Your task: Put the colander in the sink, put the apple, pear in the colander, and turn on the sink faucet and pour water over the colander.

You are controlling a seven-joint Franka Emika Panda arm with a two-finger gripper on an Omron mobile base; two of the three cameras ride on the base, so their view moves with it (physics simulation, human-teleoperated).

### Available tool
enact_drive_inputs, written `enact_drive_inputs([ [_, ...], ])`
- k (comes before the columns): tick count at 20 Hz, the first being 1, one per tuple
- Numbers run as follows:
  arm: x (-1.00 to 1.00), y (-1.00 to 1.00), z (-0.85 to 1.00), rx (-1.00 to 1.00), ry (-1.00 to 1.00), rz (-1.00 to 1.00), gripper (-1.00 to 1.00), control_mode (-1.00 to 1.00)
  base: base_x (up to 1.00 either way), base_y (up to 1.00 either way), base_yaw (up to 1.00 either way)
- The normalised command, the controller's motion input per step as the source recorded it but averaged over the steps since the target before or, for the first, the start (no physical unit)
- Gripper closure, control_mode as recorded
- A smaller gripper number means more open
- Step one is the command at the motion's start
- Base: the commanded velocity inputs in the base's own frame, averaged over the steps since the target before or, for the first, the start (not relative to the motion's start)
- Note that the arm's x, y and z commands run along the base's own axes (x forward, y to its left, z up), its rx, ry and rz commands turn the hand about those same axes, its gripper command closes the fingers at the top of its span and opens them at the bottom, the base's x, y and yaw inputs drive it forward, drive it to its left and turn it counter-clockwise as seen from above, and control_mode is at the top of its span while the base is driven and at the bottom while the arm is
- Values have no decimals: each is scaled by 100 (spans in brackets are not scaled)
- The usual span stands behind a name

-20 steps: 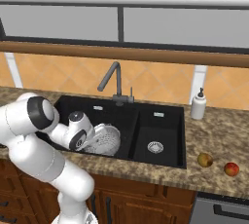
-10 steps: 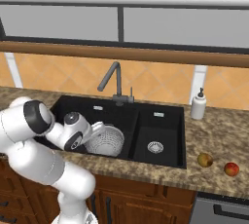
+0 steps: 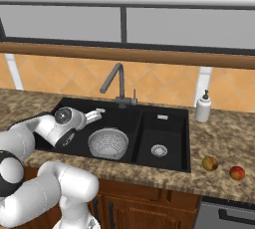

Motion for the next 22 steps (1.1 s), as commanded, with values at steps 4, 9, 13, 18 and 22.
enact_drive_inputs([
  [4, -34, -11, 96, 13, 8, -5, -100, -100, 0, 0, 0],
  [9, -60, -38, 59, 3, 15, -1, -100, -100, 0, 0, 0],
  [13, -56, -70, 32, 0, 13, 0, -100, -100, 0, 0, 0],
  [18, -26, -82, 25, -1, 12, 0, -100, -100, 0, 0, 0],
  [22, 6, -95, 20, -9, 8, 0, -100, -100, 0, 0, 0],
])
